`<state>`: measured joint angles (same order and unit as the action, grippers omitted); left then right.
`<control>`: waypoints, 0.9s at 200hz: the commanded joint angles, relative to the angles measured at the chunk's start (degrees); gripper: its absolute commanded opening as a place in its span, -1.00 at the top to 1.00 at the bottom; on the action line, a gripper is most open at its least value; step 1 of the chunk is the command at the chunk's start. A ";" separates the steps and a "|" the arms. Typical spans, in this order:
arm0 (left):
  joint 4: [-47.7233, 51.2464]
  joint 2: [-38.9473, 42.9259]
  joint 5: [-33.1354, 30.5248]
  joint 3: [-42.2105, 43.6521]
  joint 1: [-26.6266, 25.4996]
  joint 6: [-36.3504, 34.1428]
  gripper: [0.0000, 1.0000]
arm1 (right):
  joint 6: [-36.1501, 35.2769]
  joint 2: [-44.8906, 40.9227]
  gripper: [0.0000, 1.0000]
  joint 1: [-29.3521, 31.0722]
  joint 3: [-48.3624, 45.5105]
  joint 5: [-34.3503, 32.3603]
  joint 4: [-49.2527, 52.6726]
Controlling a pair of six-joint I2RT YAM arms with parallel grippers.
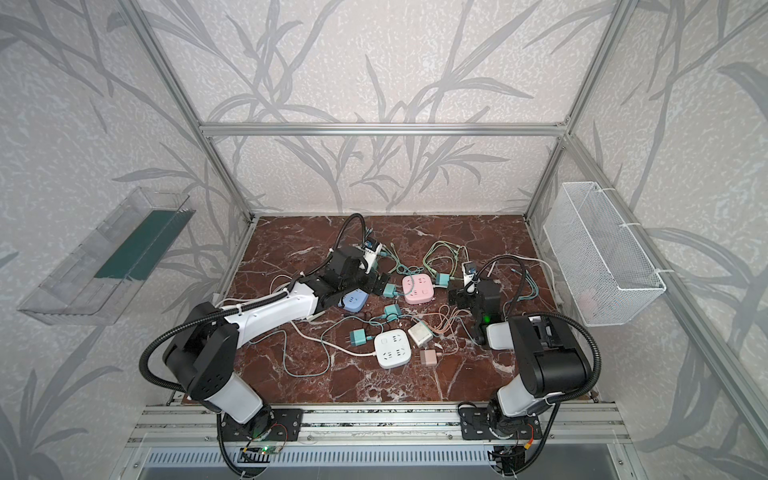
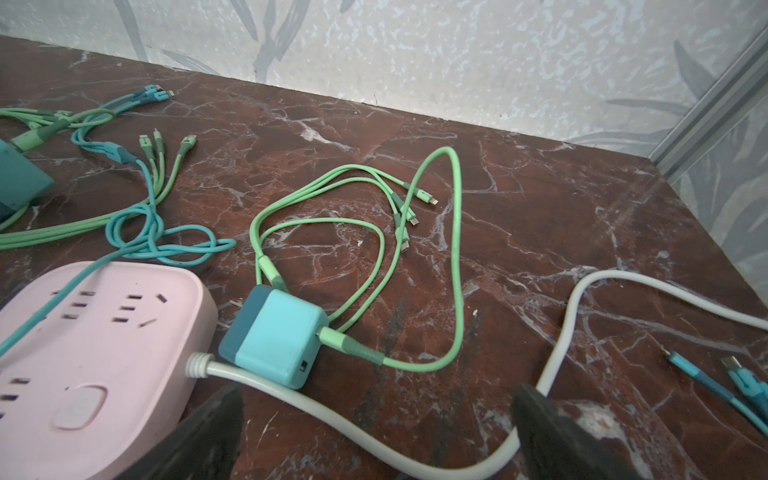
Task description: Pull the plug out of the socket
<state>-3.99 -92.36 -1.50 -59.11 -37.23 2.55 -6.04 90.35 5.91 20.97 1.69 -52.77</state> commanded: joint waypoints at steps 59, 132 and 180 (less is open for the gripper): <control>-6.46 11.54 -21.09 12.02 2.95 0.49 -0.99 | 1.12 0.48 -0.99 -0.28 0.49 -1.67 -3.22; -15.35 15.05 -36.75 23.32 9.92 0.07 -0.99 | 1.05 0.53 -0.99 -0.29 0.48 -1.69 -3.23; -19.96 14.50 -39.02 24.85 15.28 -2.72 -0.99 | 1.05 0.53 -0.98 -0.24 0.50 -1.69 -3.24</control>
<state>-18.06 -78.11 -36.82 -34.85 -24.40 1.54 -5.54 90.52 5.89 20.97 0.47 -53.76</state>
